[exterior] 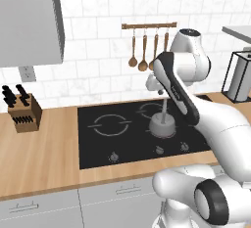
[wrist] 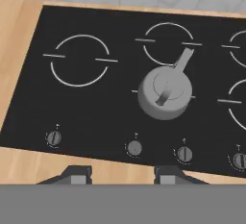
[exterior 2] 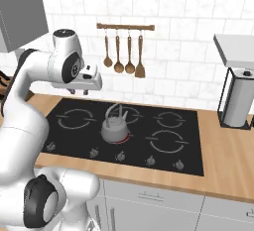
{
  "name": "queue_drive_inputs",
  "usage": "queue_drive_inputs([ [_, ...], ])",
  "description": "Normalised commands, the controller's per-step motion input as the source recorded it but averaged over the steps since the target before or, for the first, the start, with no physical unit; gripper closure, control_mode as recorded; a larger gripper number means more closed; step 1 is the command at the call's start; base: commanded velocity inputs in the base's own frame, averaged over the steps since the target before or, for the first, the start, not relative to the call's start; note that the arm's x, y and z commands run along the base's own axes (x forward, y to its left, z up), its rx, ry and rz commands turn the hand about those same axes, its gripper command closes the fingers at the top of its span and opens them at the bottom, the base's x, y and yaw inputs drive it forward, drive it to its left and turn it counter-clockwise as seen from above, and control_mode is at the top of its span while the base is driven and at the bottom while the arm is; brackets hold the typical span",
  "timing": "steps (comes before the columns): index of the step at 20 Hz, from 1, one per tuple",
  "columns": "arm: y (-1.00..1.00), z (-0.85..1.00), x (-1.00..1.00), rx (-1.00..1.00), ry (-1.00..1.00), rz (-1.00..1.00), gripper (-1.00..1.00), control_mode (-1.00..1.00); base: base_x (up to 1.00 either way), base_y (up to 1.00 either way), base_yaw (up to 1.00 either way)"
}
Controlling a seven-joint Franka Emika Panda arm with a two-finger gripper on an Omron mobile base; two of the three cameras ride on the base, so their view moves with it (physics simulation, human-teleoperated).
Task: Turn off the front center burner of the stove.
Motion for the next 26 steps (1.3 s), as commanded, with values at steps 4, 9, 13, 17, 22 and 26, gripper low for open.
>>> queue_drive_inputs([
  [4, -0.24, -0.60, -0.37, 0.00, 0.05, 0.00, -1.00, -1.00, 0.00, 0.00, 0.00],
  [9, -0.38, -1.00, -0.83, 0.00, 0.01, 0.00, -1.00, -1.00, 0.00, 0.00, 0.00],
  [13, -0.12, -1.00, -0.76, 0.00, 0.00, 0.00, -1.00, -1.00, 0.00, 0.00, 0.00],
  [17, 0.00, -0.98, -0.32, -0.01, -0.03, -0.01, -1.00, -1.00, 0.00, 0.00, 0.00],
  [22, 0.00, -0.25, 0.16, 0.00, -0.15, -0.03, -1.00, -1.00, 0.00, 0.00, 0.00],
  [26, 0.13, -0.19, 0.29, -0.02, -0.01, 0.00, -1.00, -1.00, 0.00, 0.00, 0.00],
])
